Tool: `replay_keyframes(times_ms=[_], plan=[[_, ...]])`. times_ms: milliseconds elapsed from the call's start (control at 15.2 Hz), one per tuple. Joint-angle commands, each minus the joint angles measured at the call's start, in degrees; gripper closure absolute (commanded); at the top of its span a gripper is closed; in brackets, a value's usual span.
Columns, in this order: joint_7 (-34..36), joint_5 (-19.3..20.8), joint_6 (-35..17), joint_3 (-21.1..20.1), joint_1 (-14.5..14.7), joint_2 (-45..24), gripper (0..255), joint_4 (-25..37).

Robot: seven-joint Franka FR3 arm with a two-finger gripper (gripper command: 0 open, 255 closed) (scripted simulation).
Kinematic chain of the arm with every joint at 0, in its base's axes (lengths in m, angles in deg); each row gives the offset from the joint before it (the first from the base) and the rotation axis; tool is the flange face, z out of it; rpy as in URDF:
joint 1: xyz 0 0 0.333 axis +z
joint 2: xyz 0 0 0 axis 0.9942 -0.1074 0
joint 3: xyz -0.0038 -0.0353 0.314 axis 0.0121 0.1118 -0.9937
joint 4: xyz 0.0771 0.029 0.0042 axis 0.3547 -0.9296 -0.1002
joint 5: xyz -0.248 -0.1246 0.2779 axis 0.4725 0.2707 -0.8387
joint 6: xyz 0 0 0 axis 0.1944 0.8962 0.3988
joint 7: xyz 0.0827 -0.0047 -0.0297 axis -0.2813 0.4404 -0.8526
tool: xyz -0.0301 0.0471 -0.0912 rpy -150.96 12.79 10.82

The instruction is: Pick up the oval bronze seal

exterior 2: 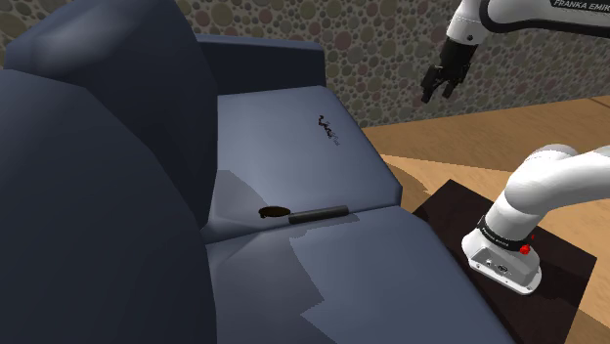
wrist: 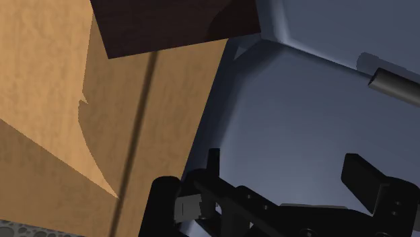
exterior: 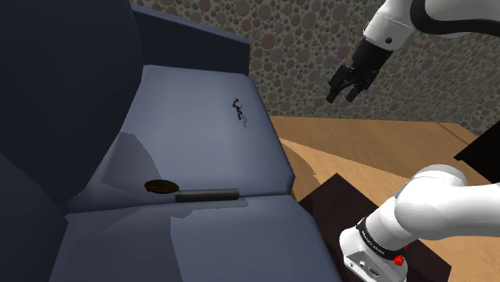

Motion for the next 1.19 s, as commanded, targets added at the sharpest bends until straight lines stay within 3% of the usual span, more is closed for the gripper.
replay_keyframes(times_ms=[0,528,1122], plan=[[0.00,0.00,0.00,0.00,0.00,0.00,0,0.00],[-4.21,-1.85,-5.60,-3.56,5.08,-18.36,0,7.87],[-8.10,-2.01,-7.73,-8.27,9.66,-38.13,0,20.07]])
